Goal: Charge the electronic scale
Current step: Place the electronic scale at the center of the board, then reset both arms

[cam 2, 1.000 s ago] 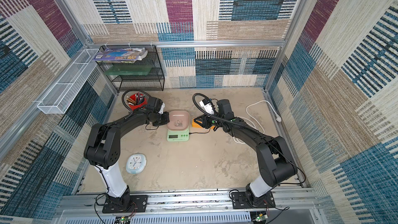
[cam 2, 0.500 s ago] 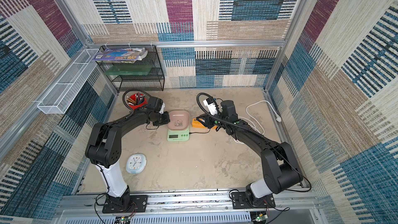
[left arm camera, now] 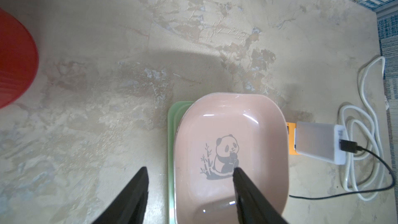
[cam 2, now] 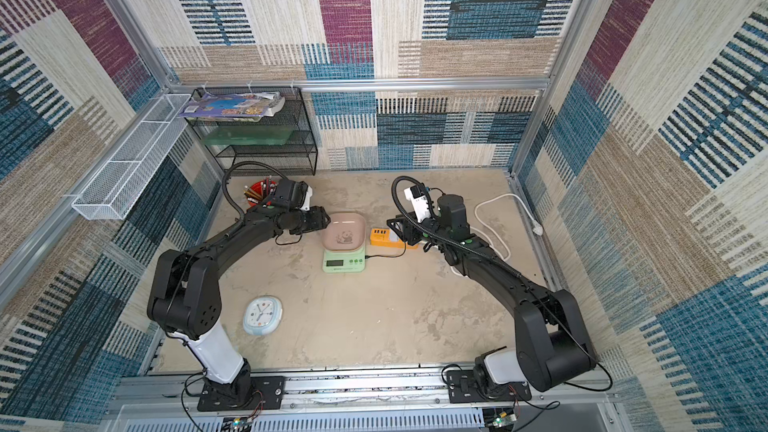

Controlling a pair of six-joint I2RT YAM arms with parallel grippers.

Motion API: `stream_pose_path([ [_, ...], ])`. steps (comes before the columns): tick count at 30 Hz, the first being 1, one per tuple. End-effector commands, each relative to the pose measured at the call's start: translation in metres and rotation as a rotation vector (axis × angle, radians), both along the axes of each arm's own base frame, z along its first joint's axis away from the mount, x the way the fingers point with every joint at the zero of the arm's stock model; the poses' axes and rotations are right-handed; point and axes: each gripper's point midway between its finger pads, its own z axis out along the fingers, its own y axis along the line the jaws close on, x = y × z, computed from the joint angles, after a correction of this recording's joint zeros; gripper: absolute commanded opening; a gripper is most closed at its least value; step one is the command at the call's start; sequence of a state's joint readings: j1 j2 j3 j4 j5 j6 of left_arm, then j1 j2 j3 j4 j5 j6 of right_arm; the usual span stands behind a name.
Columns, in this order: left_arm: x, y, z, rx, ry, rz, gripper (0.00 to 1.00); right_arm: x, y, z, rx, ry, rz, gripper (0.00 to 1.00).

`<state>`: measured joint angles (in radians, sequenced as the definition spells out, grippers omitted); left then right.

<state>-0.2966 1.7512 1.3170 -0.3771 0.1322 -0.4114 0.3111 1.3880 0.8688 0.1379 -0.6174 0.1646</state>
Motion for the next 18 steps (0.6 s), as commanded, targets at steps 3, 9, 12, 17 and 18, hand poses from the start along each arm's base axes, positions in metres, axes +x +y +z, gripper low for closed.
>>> stream_pose_path([
  [3,0.003,0.009,0.034,0.065,-0.122,-0.027,0.72,0.008,-0.013,0.022,0.016,-0.079,-0.058,0.51],
  [9,-0.005,0.032,0.087,0.153,-0.312,0.004,0.84,0.016,-0.042,0.043,0.019,-0.132,-0.185,0.60],
  [12,-0.014,0.051,0.106,0.230,-0.396,0.051,0.87,0.021,-0.068,0.052,0.017,-0.160,-0.313,0.69],
  [17,-0.031,0.082,0.128,0.356,-0.526,0.117,0.90,0.025,-0.121,0.063,0.037,-0.190,-0.556,0.90],
  [18,-0.036,0.090,0.131,0.380,-0.543,0.139,0.91,0.025,-0.132,0.063,0.037,-0.194,-0.608,0.96],
])
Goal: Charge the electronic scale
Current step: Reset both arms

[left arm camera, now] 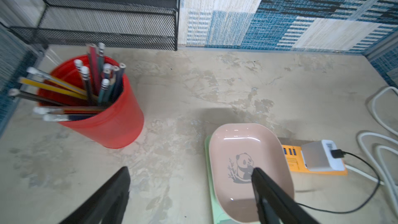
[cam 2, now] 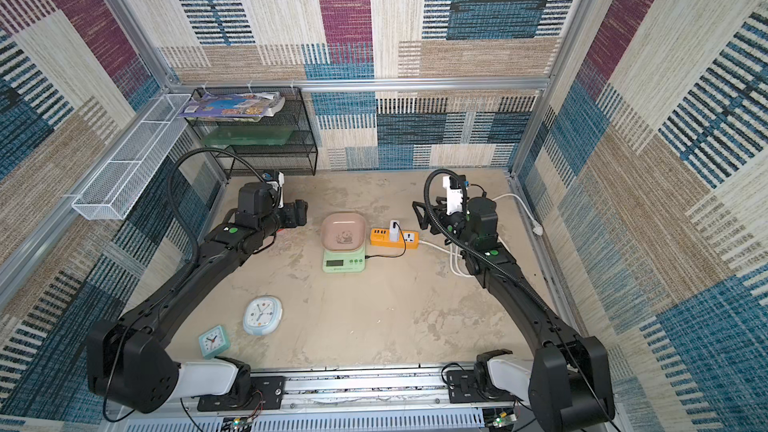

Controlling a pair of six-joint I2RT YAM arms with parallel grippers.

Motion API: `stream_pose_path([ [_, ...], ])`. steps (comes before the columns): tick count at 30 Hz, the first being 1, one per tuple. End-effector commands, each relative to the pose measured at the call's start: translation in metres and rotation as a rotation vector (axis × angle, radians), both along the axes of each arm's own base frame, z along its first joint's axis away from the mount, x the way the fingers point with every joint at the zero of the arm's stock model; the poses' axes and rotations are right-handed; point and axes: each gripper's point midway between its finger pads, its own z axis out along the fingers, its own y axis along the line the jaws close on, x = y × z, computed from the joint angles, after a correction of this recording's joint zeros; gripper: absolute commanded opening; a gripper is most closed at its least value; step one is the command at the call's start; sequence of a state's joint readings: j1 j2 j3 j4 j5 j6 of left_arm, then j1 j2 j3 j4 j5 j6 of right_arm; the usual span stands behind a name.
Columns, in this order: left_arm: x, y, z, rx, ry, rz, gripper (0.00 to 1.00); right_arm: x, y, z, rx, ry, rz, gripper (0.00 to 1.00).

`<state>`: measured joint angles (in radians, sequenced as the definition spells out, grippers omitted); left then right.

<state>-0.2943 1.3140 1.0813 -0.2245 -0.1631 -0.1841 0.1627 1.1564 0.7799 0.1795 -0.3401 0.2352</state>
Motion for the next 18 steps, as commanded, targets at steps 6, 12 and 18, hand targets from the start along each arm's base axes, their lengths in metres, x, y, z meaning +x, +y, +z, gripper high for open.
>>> stream_pose_path([
  [6,-0.022,0.061,0.023,0.164,-0.192,0.185,0.99,0.002,-0.086,0.010,0.057,-0.062,-0.402,0.95],
  [12,-0.035,0.088,0.009,0.240,-0.185,0.262,0.99,0.002,-0.127,0.003,0.040,-0.038,-0.572,0.95],
  [18,-0.044,0.110,-0.021,0.278,-0.179,0.322,0.99,-0.011,-0.159,-0.001,0.053,-0.106,-0.626,0.95],
])
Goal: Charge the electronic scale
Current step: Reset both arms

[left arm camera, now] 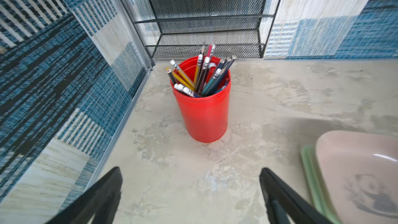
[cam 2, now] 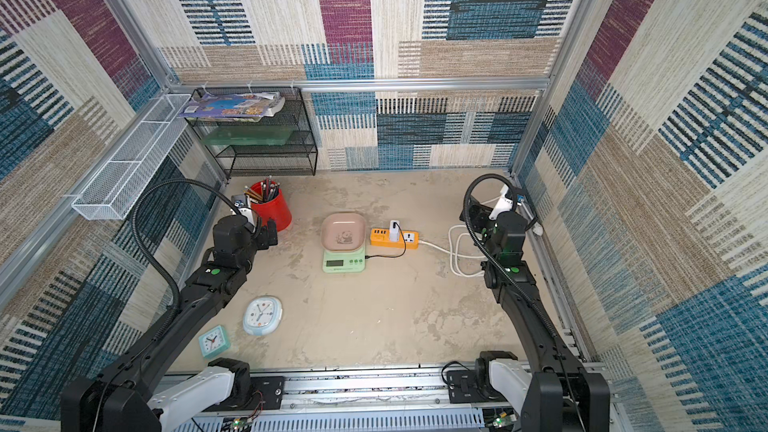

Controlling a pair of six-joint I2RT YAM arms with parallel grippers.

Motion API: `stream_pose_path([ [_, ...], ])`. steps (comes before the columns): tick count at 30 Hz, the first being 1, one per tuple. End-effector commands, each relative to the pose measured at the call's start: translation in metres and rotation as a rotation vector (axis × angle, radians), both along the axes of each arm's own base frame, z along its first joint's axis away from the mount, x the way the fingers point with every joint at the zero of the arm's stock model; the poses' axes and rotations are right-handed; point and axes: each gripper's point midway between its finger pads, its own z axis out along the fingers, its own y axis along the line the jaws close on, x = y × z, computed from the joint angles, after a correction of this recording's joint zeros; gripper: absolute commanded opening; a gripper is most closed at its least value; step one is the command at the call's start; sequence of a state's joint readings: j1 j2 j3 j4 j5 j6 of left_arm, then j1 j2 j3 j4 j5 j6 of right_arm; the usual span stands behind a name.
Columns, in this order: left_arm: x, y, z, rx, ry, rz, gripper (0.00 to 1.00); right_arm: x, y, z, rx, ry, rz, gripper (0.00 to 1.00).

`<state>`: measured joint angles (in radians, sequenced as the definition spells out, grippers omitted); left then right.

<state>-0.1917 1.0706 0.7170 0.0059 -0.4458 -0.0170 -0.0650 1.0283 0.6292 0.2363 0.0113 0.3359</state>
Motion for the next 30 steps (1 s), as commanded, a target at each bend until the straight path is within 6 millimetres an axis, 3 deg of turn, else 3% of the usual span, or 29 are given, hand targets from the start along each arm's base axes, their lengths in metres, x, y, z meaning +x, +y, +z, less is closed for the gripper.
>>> stream_pose_path([
  [1,0.000,0.012,-0.003,0.043,-0.060,0.039,0.99,-0.008,-0.016,0.012,-0.032,-0.104,-0.055,0.95],
  [7,0.004,0.025,-0.040,0.023,0.000,0.029,0.99,-0.012,-0.041,-0.033,-0.133,0.001,-0.171,0.95],
  [14,0.014,0.034,-0.073,-0.112,0.027,0.015,0.99,-0.014,-0.039,-0.074,-0.159,0.012,-0.138,0.95],
  [22,0.038,0.025,-0.093,-0.207,0.065,-0.098,0.99,-0.003,-0.039,-0.091,-0.154,-0.023,-0.079,0.95],
  [30,0.039,0.024,-0.115,-0.247,0.076,-0.135,0.97,0.002,-0.010,-0.103,-0.245,-0.028,0.006,0.95],
])
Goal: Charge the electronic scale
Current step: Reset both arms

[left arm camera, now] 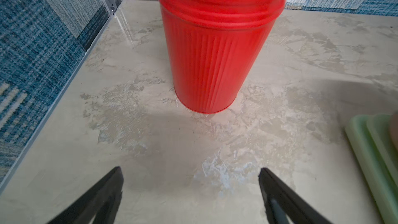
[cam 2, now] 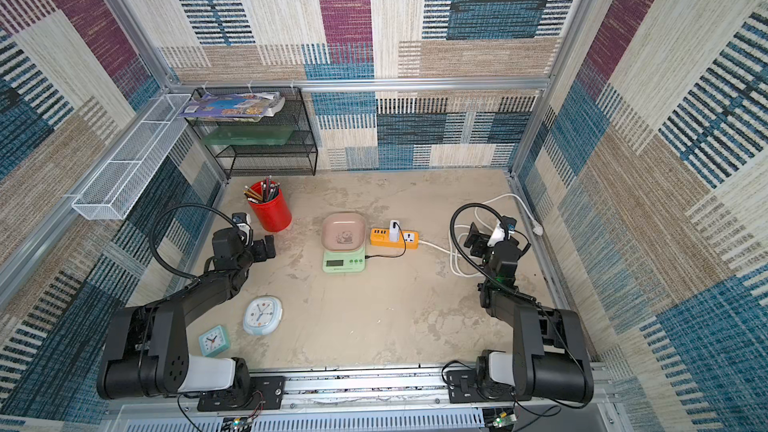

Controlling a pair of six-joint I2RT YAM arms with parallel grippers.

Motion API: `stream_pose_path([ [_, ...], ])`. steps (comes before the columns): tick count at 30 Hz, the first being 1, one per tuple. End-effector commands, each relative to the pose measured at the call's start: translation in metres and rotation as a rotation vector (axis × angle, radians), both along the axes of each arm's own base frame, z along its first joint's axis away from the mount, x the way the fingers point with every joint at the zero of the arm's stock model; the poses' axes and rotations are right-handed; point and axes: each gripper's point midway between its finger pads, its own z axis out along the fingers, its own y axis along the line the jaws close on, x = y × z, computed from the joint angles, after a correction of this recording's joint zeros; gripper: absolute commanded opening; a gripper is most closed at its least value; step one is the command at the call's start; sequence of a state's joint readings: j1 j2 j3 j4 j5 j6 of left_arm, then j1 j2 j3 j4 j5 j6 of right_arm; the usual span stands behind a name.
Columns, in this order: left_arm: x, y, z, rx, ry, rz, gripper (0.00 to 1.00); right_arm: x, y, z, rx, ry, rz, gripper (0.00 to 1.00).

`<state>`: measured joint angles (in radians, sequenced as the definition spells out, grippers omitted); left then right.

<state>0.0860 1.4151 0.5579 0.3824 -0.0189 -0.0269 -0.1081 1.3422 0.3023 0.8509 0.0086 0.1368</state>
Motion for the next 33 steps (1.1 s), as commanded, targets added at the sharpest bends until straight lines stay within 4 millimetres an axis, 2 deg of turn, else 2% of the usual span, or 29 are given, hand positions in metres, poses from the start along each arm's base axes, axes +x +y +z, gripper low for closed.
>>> stream_pose_path([
  [1,0.007,-0.009,0.007,-0.050,-0.061,-0.037,0.97,0.003,0.006,0.010,-0.056,-0.059,0.018,0.95],
  [7,-0.001,-0.007,0.005,-0.049,-0.091,-0.020,0.99,0.010,0.012,-0.004,-0.088,-0.032,0.006,0.95],
  [9,-0.003,-0.006,0.006,-0.046,-0.104,-0.013,0.99,0.012,0.026,-0.007,-0.131,-0.024,0.059,0.95],
  [13,-0.009,-0.002,0.002,-0.041,-0.117,0.013,0.99,0.012,0.024,-0.007,-0.126,-0.025,0.044,0.95],
  [14,-0.008,-0.001,0.010,-0.036,-0.163,0.021,1.00,0.012,0.024,-0.006,-0.126,-0.029,0.043,0.95],
  [19,-0.011,-0.003,0.005,-0.037,-0.191,0.012,0.99,0.011,0.024,-0.006,-0.126,-0.029,0.043,0.95],
  [22,-0.008,-0.017,0.001,-0.036,-0.198,-0.080,0.99,0.012,0.024,-0.006,-0.126,-0.029,0.045,0.95],
  [25,-0.002,-0.024,-0.005,-0.030,-0.170,-0.119,1.00,0.012,0.023,-0.006,-0.126,-0.029,0.045,0.95],
  [30,0.011,-0.023,-0.010,-0.026,-0.096,-0.114,0.99,0.012,0.024,-0.006,-0.126,-0.030,0.046,0.95],
  [33,0.012,-0.025,-0.010,-0.005,-0.089,-0.110,0.99,0.012,0.024,-0.006,-0.125,-0.029,0.045,0.95],
])
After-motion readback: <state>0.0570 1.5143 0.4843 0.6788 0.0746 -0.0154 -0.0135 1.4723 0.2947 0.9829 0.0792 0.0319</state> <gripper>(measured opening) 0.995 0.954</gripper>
